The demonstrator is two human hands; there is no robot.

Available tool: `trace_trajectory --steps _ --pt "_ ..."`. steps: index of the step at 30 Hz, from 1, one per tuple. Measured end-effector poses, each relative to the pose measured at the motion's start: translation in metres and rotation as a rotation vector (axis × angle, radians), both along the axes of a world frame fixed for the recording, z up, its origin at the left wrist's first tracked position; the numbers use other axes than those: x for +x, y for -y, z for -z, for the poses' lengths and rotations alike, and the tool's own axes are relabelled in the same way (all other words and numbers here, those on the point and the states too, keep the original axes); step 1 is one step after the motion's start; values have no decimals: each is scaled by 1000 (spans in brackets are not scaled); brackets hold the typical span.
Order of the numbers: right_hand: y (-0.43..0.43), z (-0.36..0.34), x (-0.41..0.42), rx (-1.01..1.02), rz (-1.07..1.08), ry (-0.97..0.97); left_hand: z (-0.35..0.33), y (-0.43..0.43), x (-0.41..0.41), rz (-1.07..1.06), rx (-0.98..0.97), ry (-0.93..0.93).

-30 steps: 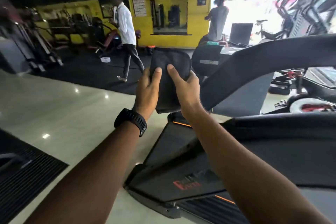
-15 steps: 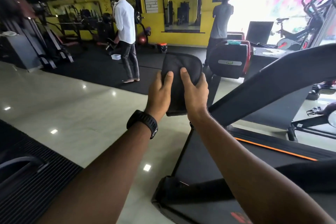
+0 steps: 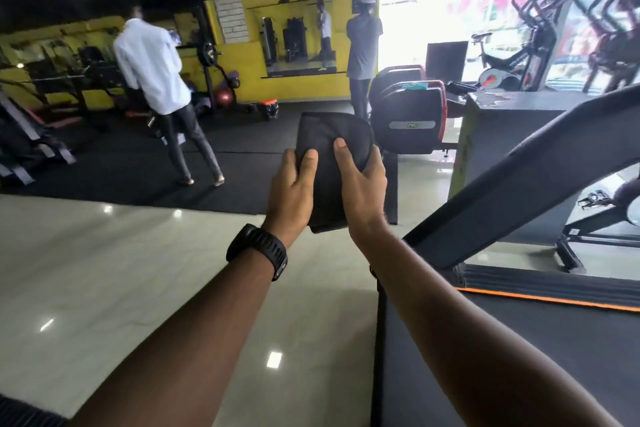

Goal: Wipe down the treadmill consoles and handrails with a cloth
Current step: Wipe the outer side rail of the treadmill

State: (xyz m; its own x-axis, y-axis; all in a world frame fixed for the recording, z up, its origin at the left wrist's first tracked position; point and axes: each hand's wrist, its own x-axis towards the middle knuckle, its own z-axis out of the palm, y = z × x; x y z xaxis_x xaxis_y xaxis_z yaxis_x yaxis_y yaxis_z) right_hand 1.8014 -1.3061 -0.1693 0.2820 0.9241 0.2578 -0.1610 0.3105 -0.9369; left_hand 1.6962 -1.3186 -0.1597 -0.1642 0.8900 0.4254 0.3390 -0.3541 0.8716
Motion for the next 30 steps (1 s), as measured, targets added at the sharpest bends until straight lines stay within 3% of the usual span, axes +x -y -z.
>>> trace_trajectory --steps 6,17,30 --pt "-88 -5 -12 -4 170 21 -5 -109 -10 182 3 34" --pt "-228 13 -7 -77 721 65 16 -290 13 571 36 29" --pt "-328 5 36 -181 1173 94 7 -415 77 970 -19 65"
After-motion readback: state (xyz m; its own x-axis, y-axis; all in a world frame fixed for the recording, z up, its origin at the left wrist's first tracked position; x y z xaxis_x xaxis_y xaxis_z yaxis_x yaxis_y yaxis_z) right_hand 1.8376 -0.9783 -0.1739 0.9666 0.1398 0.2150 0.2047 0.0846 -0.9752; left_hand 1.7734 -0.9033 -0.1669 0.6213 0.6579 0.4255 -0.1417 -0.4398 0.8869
